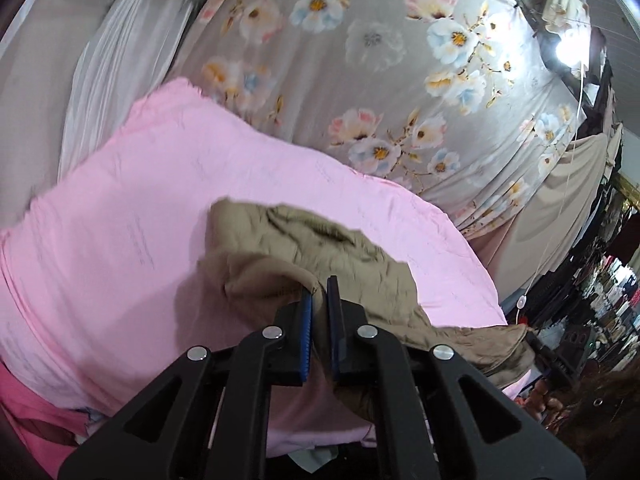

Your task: Fold large clothes

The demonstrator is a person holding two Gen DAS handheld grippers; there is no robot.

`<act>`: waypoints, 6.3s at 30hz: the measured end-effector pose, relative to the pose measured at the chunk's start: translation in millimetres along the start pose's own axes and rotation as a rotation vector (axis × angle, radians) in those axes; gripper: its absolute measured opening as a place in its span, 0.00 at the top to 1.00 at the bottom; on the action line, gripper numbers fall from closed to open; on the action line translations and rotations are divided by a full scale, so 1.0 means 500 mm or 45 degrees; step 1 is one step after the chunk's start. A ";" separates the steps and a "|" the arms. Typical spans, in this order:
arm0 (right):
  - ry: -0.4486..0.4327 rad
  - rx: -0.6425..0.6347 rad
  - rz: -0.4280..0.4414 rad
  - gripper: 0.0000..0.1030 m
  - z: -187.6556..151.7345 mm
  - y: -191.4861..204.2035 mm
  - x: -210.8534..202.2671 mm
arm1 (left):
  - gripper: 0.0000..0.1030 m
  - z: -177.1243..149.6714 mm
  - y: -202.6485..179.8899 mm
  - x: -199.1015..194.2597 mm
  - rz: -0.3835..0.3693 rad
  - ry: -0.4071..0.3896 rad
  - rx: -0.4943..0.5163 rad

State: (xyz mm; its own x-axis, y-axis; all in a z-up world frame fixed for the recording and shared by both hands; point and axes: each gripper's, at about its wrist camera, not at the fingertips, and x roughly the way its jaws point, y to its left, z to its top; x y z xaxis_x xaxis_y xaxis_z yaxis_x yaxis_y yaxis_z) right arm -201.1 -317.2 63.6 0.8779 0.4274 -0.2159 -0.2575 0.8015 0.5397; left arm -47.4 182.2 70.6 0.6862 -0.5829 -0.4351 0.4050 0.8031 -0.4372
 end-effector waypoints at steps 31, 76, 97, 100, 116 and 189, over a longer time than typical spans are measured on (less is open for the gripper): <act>0.140 0.205 -0.689 0.92 0.113 -0.372 0.633 | 0.92 0.155 0.167 0.716 0.644 0.199 0.168; 0.516 -0.130 -0.746 0.92 0.114 -0.279 0.793 | 0.66 0.187 0.108 0.807 0.634 0.361 0.280; 0.476 0.125 -0.799 0.97 0.083 -0.429 0.788 | 0.65 0.145 0.199 0.876 0.708 0.352 0.209; 0.474 0.127 -0.793 0.98 0.082 -0.431 0.789 | 0.65 0.144 0.200 0.878 0.710 0.349 0.215; 0.376 -0.068 -0.763 0.86 0.160 -0.221 0.765 | 0.65 0.206 0.055 0.735 0.634 0.187 0.268; 0.422 -0.199 -0.757 0.86 -0.079 -0.102 0.749 | 0.54 -0.074 -0.071 0.743 0.677 0.185 0.396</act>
State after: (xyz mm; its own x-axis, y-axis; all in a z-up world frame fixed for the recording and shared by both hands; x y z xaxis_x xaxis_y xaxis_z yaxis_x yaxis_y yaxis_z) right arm 125.0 -181.5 -76.9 0.7246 -0.0174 -0.6889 0.1515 0.9792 0.1346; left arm 170.7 -67.4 -104.4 0.7616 -0.0873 -0.6422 0.2026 0.9733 0.1080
